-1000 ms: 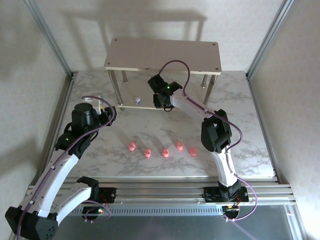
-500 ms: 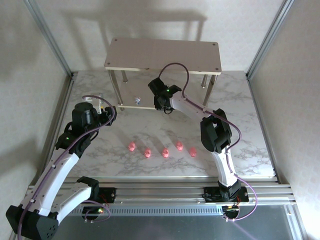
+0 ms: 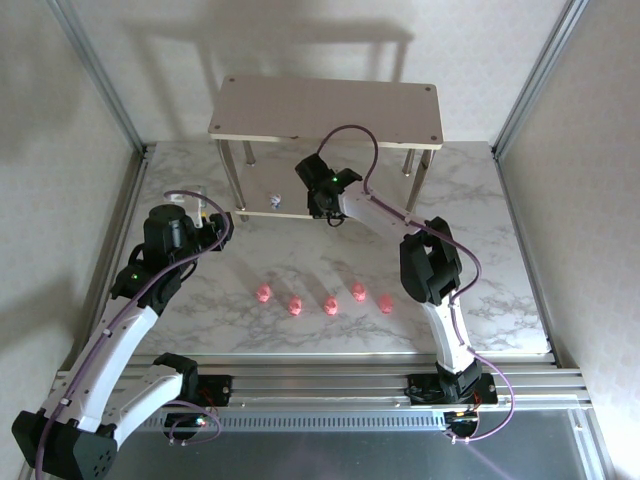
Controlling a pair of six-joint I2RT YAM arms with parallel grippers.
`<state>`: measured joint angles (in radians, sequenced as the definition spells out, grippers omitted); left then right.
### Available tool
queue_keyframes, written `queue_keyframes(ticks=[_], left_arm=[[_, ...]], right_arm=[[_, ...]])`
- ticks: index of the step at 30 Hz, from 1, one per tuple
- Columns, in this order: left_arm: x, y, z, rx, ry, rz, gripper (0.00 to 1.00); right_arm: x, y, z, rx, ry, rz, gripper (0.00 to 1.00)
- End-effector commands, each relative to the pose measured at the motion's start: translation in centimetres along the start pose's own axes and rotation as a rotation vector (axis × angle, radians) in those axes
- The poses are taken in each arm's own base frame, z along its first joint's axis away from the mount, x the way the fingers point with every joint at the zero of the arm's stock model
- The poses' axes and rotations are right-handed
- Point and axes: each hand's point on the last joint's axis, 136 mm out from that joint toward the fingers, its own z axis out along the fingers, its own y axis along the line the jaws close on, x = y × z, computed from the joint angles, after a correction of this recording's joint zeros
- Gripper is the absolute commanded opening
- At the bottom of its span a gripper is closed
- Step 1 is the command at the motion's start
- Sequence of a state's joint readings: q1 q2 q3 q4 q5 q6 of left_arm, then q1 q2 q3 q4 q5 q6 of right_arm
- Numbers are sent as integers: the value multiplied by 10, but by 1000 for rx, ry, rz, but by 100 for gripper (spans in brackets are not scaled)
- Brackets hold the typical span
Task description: Place and organize the plastic toys onto the shelf
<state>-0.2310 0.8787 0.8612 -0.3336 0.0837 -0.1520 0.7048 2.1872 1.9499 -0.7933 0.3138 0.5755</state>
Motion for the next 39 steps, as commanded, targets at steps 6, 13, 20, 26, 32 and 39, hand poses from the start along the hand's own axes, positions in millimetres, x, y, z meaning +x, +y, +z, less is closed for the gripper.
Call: queue_keyframes(ticks=[6, 13, 20, 26, 32, 39], left_arm=[[-1, 2, 0, 4, -8, 15, 57], [0, 4, 0, 1, -7, 13, 57], [1, 4, 2, 4, -3, 10, 57], [2, 5, 2, 2, -2, 8, 57], [4, 5, 4, 2, 3, 7, 57], [4, 6, 4, 2, 3, 6, 58]], right_arm=[[-7, 5, 9, -6, 34, -9, 21], [-1, 6, 13, -5, 73, -15, 21], [0, 2, 17, 16, 73, -24, 22], [-5, 1, 20, 25, 50, -19, 23], [-7, 2, 24, 32, 46, -20, 26], [-5, 1, 26, 36, 50, -19, 34]])
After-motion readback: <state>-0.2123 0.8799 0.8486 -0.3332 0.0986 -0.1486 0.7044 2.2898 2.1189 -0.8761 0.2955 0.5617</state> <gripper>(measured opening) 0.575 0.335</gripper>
